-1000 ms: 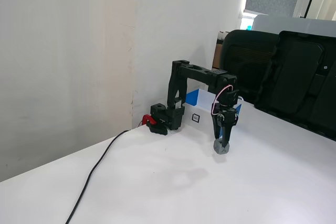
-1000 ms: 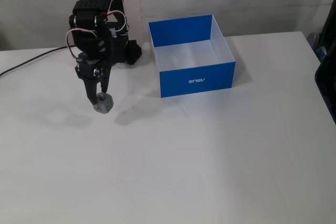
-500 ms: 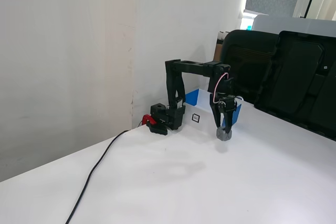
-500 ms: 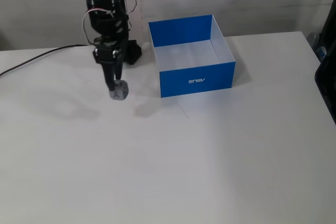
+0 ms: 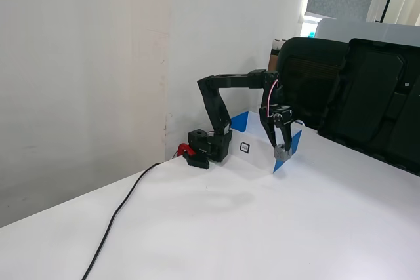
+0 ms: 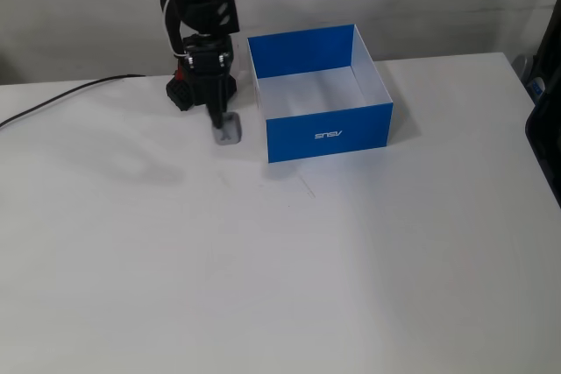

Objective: Grasp the gray block and put it in the box.

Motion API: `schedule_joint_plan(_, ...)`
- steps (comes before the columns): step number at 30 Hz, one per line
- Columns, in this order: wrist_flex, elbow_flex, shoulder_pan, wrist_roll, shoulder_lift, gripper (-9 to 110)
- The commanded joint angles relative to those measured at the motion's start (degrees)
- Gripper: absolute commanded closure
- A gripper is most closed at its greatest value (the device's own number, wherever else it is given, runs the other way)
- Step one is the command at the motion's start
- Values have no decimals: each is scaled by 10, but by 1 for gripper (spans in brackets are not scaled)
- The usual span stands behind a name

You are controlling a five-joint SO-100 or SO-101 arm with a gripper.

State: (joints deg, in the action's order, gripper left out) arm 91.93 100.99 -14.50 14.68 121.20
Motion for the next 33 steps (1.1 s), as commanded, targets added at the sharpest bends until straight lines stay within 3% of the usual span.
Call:
schedule_joint_plan(1,5,4,-46,-14,53,101)
schedule_joint_plan(33,14,59,-384,-43,168,101)
